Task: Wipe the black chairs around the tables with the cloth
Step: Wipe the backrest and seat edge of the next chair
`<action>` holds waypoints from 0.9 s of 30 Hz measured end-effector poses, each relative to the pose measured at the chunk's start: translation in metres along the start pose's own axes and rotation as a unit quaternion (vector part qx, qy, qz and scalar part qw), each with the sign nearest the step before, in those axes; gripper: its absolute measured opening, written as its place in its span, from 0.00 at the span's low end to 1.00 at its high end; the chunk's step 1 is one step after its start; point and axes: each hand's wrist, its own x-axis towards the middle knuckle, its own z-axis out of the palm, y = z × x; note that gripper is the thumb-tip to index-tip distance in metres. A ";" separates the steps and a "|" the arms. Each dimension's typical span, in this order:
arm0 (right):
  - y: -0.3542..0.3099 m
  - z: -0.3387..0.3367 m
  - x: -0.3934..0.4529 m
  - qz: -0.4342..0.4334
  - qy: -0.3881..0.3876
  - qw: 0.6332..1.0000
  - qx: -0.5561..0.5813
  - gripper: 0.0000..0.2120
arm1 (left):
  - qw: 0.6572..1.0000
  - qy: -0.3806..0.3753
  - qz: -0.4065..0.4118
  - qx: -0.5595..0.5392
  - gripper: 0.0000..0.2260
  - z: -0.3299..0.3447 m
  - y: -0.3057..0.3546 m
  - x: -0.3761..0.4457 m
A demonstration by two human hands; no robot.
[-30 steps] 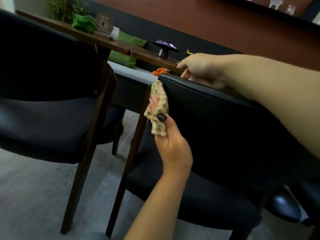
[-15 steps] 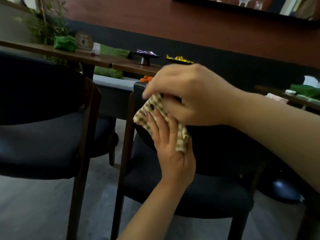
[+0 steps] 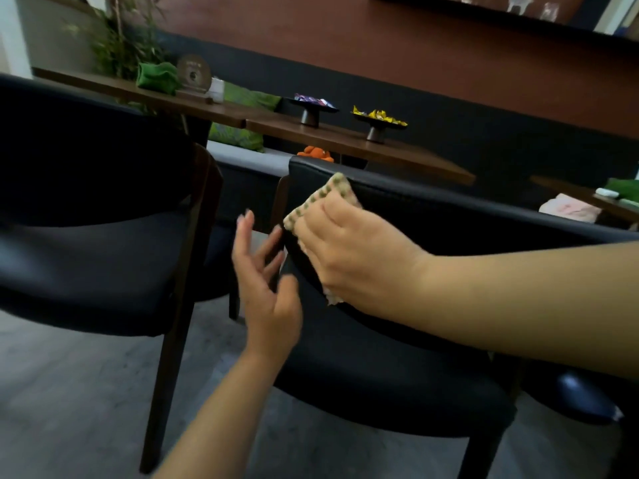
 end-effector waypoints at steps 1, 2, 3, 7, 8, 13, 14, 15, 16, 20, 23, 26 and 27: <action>-0.005 0.004 0.003 0.013 -0.026 0.999 -0.025 0.25 | 1.000 0.009 -0.002 0.014 0.32 -0.005 0.002 0.014; -0.010 0.009 0.006 0.025 -0.046 0.998 -0.030 0.28 | 0.999 0.010 0.007 0.032 0.28 -0.008 0.006 0.029; -0.013 0.013 0.008 0.035 -0.058 0.997 -0.024 0.30 | 0.998 0.003 0.025 0.054 0.25 -0.009 0.010 0.046; -0.023 0.019 0.008 0.043 -0.090 0.994 -0.043 0.32 | 0.975 -0.074 0.133 0.162 0.17 0.002 0.028 0.104; -0.024 0.019 0.008 0.044 -0.092 0.994 -0.044 0.32 | 0.970 -0.104 0.141 0.168 0.15 0.008 0.032 0.114; -0.023 0.019 0.006 0.047 -0.078 0.995 0.032 0.24 | 0.951 -0.258 0.068 0.157 0.16 0.037 0.037 0.141; -0.024 0.020 0.005 0.046 -0.075 0.995 0.042 0.24 | 0.949 -0.265 0.049 0.161 0.19 0.040 0.036 0.143; -0.024 0.021 0.005 0.044 -0.070 0.995 0.047 0.25 | 0.949 -0.267 0.036 0.165 0.23 0.041 0.036 0.144; -0.024 0.022 0.004 0.041 -0.062 0.996 0.045 0.25 | 0.947 -0.272 0.027 0.166 0.26 0.040 0.037 0.146; -0.023 0.025 0.002 0.031 -0.044 0.998 0.026 0.25 | 0.933 -0.323 -0.029 0.158 0.25 0.037 0.044 0.156; -0.026 0.028 0.002 0.042 -0.020 0.999 0.009 0.23 | 0.928 -0.338 -0.039 0.149 0.23 0.036 0.045 0.157; -0.033 0.033 0.003 0.064 0.020 0.998 -0.017 0.22 | 0.929 -0.337 -0.037 0.146 0.23 0.035 0.044 0.155; -0.035 0.035 0.004 0.062 0.022 0.998 -0.006 0.22 | 0.930 -0.333 -0.036 0.148 0.23 0.036 0.044 0.155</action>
